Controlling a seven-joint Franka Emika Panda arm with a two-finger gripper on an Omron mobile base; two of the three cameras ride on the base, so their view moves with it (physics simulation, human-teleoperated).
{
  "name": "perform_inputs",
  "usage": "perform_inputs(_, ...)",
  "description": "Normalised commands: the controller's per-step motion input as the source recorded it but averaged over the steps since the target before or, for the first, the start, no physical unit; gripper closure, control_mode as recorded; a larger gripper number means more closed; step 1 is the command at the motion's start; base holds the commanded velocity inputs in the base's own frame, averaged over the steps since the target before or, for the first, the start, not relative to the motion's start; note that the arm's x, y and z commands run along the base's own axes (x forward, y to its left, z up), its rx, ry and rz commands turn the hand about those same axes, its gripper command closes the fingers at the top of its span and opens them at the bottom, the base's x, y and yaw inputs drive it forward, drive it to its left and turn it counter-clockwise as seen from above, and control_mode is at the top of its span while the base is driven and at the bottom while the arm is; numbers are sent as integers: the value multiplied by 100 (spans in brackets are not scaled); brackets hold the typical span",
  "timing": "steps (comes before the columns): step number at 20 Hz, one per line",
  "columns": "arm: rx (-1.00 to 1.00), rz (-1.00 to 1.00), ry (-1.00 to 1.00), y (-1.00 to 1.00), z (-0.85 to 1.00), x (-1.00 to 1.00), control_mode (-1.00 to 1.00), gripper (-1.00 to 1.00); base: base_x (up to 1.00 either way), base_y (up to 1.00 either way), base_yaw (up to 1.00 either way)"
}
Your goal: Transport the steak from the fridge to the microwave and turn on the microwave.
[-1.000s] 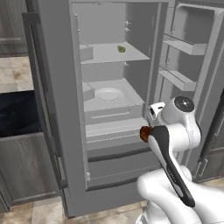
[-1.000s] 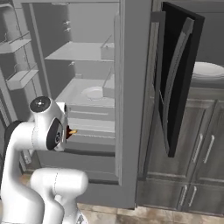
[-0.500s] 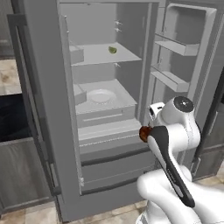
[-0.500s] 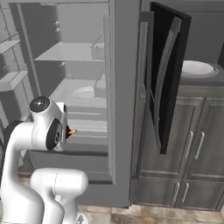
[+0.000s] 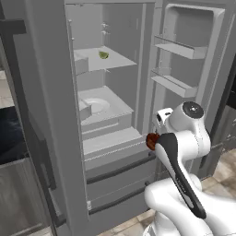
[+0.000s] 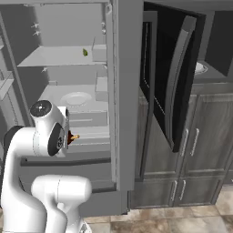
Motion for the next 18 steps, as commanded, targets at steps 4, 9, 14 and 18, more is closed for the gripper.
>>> perform_inputs(4, 0, 0, 0, 0, 0, 0, 100, 100, 1, 72, -40)
perform_inputs(9, 0, 0, 0, 0, 0, 0, 100, 100, 0, 54, -42)
perform_inputs(14, 0, 0, 0, 0, 0, 0, 100, 100, 0, 32, -44)
perform_inputs(18, 0, 0, 0, 0, 0, 0, 100, 100, 0, 24, -44)
